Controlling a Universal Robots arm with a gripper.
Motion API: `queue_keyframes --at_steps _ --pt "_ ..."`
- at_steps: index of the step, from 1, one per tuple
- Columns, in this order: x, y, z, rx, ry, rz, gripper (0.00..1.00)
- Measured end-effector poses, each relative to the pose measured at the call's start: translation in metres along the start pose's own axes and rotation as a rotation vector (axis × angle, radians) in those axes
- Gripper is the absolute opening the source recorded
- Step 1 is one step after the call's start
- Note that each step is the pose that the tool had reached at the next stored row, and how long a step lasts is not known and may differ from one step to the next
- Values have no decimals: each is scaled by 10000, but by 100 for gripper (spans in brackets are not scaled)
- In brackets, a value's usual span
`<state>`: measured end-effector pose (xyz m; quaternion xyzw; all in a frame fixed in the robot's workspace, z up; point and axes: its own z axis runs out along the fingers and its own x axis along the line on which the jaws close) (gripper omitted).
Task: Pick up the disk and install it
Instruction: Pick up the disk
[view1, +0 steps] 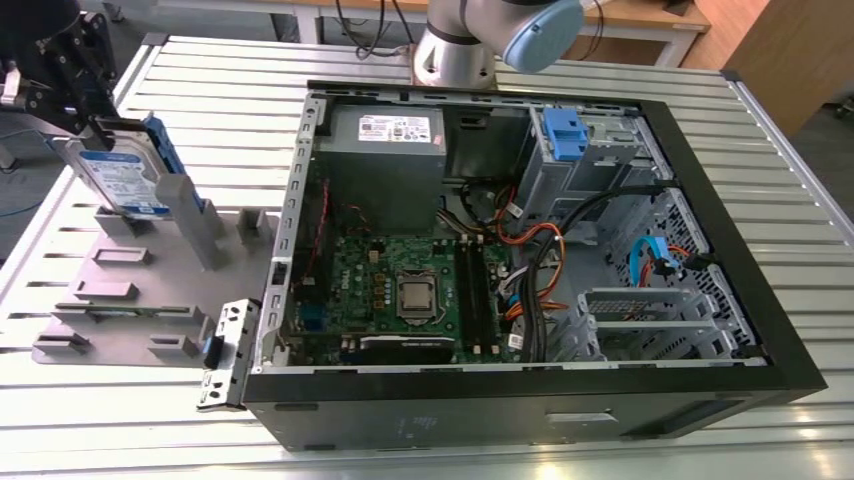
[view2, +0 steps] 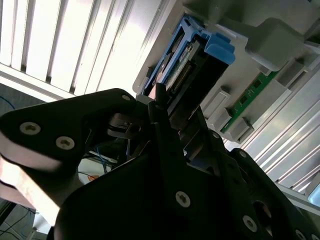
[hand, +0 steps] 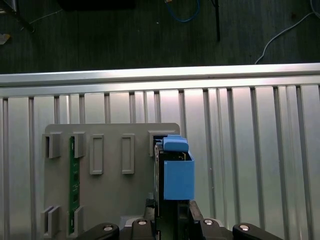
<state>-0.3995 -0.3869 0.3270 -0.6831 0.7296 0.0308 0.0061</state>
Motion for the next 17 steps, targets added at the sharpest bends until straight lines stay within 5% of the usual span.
queue_keyframes --at_steps 9,17 --pt "0 1 -10 -4 3 0 35" --pt "-5 4 -102 0 1 -1 35"
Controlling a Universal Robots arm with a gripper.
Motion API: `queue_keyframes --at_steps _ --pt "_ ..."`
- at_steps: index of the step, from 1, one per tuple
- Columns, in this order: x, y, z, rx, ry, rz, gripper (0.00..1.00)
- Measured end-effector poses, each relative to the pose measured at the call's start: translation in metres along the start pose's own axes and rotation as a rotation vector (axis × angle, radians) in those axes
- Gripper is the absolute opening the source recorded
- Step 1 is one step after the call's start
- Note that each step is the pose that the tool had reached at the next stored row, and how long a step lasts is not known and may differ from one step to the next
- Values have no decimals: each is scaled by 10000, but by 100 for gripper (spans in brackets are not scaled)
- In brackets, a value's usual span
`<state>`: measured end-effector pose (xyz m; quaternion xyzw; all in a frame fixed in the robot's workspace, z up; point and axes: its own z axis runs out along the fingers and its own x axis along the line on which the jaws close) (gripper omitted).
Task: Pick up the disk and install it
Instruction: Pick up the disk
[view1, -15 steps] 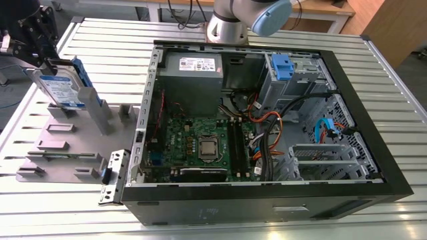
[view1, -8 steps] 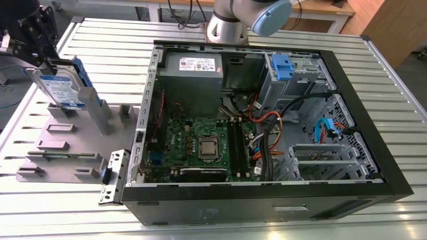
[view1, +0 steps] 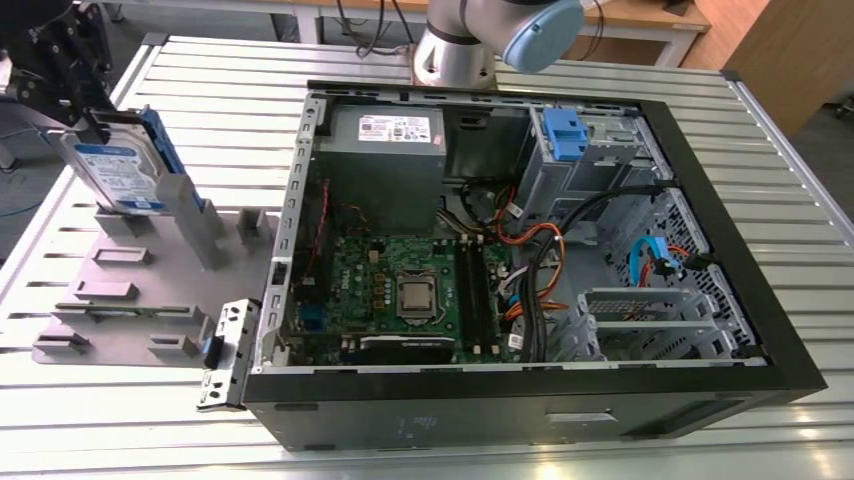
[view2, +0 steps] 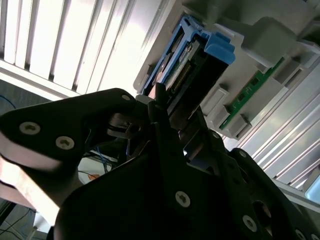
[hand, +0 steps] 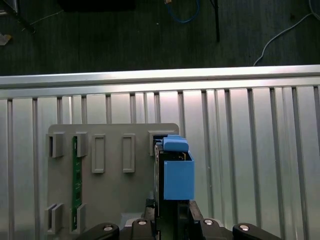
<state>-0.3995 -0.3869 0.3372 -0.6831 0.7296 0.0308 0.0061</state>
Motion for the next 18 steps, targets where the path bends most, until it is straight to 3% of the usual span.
queue_keyframes --at_steps 18 --pt "-16 11 -311 31 -3 -2 35"
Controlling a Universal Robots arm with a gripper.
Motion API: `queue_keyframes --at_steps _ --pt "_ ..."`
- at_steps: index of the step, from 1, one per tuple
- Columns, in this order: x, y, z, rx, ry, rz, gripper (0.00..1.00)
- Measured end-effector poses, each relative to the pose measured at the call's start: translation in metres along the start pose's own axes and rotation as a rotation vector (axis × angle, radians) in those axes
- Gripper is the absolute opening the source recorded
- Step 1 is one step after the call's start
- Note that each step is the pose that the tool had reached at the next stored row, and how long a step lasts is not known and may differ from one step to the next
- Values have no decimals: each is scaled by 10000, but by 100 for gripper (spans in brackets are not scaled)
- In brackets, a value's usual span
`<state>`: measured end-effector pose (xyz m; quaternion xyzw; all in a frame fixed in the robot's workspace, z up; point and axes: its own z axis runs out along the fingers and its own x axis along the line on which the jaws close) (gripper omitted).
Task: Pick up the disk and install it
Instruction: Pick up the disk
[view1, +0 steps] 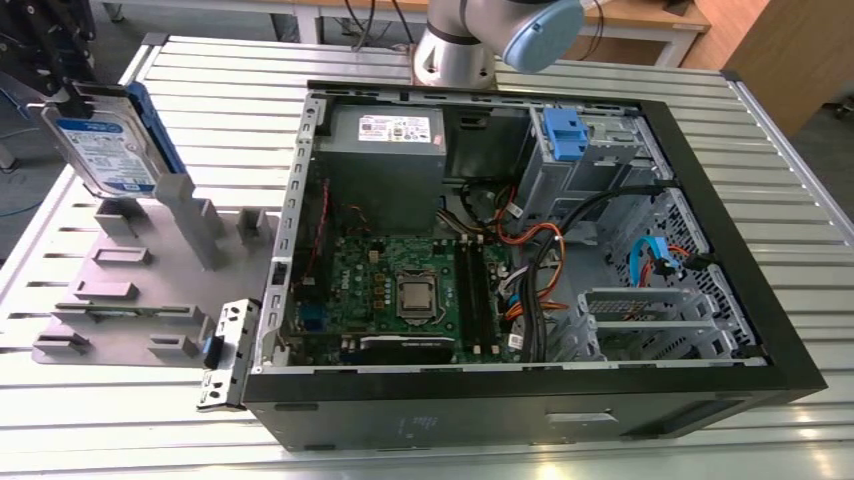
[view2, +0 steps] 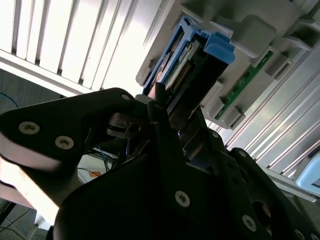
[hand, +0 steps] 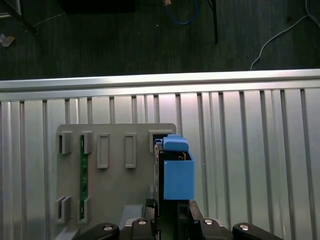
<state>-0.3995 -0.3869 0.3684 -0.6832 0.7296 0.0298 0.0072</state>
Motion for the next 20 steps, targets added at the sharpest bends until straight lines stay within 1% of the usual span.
queue_keyframes --at_steps 5,7,17,20 --pt "-5 3 -91 27 -1 -2 35" --pt "-6 4 -115 34 -2 -2 35" --pt "-6 4 -124 43 -3 -2 35" --pt "-8 5 -145 41 -1 -2 35"
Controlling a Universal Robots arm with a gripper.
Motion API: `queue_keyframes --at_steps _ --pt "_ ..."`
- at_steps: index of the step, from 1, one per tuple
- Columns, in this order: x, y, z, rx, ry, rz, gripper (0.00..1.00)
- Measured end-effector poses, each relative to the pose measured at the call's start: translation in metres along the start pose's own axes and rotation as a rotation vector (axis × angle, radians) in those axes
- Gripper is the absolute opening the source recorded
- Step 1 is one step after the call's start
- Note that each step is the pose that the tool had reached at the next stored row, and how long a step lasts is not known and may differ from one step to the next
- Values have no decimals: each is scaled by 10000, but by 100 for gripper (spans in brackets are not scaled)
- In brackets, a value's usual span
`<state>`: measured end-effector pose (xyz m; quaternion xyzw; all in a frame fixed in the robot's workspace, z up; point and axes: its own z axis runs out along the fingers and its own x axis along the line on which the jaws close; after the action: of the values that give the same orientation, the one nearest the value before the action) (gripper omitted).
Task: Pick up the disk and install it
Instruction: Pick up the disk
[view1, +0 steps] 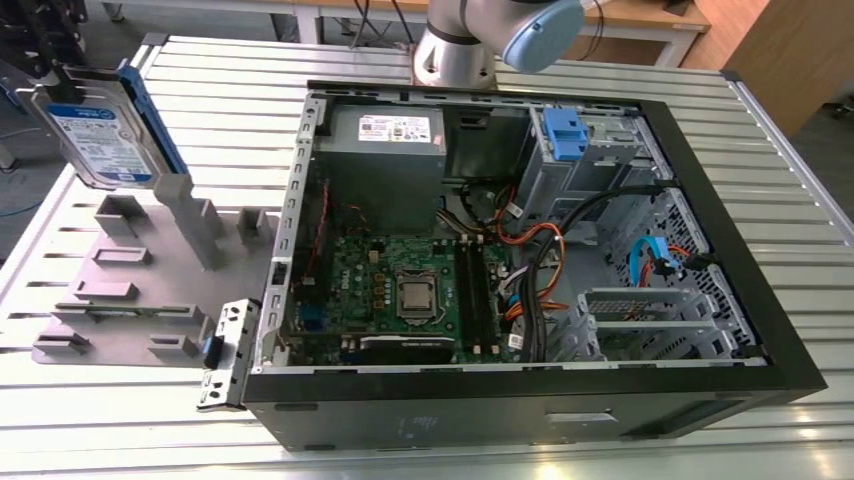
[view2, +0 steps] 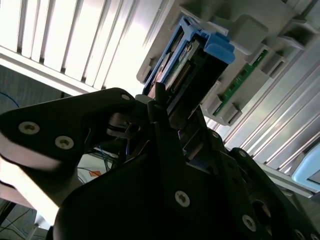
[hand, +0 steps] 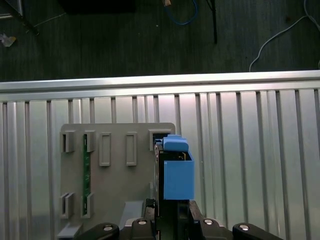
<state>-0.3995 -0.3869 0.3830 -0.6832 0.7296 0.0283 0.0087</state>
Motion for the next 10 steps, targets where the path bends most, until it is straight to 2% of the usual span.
queue_keyframes --at_steps 6,10 --pt "-3 2 -62 2 -1 0 35" --pt "-4 2 -79 3 -2 0 35"
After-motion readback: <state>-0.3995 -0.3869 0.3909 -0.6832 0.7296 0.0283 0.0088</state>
